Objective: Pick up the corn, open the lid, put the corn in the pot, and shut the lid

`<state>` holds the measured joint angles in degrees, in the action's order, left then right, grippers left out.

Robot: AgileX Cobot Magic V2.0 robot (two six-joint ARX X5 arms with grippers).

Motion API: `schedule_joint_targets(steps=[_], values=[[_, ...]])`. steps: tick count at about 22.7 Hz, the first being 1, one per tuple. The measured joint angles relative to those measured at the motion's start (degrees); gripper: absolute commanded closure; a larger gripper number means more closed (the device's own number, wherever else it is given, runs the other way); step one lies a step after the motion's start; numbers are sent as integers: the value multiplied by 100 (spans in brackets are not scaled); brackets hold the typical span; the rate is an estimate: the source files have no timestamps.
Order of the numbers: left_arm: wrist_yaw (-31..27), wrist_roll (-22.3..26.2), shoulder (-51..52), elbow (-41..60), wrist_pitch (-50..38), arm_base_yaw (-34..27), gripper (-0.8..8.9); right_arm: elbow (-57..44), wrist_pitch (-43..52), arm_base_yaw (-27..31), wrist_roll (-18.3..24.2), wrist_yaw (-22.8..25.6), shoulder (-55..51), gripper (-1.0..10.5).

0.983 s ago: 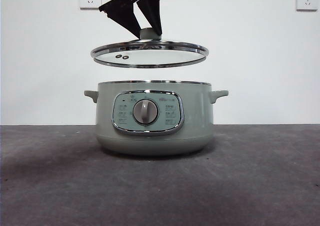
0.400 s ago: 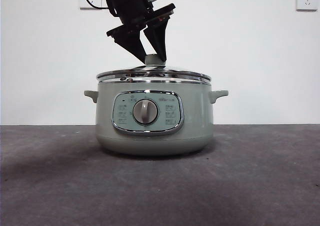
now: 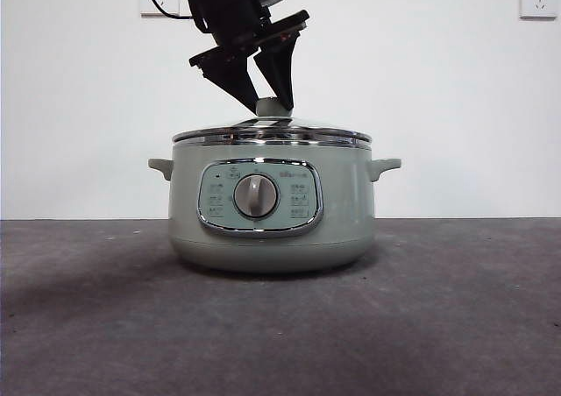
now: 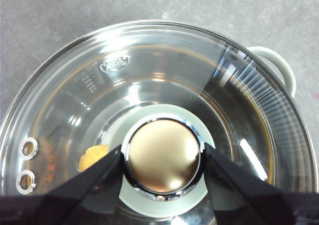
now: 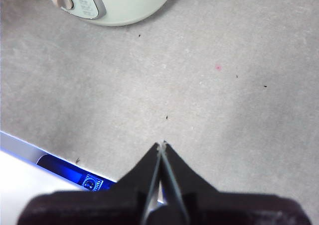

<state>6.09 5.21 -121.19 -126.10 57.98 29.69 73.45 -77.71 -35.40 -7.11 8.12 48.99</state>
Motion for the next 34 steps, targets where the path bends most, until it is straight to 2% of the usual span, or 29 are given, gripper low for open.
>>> schedule_joint_targets(steps=[3, 7, 12, 14, 16, 17, 20, 22, 23, 25, 30, 31, 32, 33, 34], values=[[-15, 85, -7, -9, 0, 2, 826, 0, -2, 0, 0, 0, 0, 963], [11, 433, -46, -13, -48, 7, 826, 0, -2, 0, 0, 0, 0, 963], [28, 461, -48, -13, -39, 7, 812, 0, -2, 0, 0, 0, 0, 963], [28, 439, -48, -13, -42, 7, 713, 0, -2, 0, 0, 0, 0, 963], [28, 420, -48, -13, -52, 7, 556, 0, -2, 0, 2, 0, 0, 963], [26, 417, -48, -13, -55, 7, 525, 0, -2, 0, 2, 0, 0, 963], [7, 407, -28, -11, -59, 4, 512, 0, -2, 0, 2, 0, 0, 963], [-7, 413, 37, 15, -223, 4, 306, 0, -2, 0, 2, 0, 0, 963], [-11, 391, 149, 22, -308, 4, 234, 0, -2, 0, 2, 0, 0, 963], [-13, 354, 501, 22, -378, 4, 213, 0, -2, 0, 2, -2, 0, 963], [-15, 304, 1333, 20, -308, 4, 242, 0, -2, 0, 2, 0, 0, 963], [-15, 269, 1462, 20, -109, 4, 388, 0, -2, 0, 2, 2, 0, 963], [-15, 264, 1609, 22, 127, 4, 637, 0, 0, 0, 2, 24, 0, 963], [-15, 267, 1786, 22, 402, 4, 842, 0, -2, 0, 2, 59, 0, 963], [-15, 267, 1989, 22, 710, 4, 822, 0, -2, 0, 2, 85, 0, 963]])
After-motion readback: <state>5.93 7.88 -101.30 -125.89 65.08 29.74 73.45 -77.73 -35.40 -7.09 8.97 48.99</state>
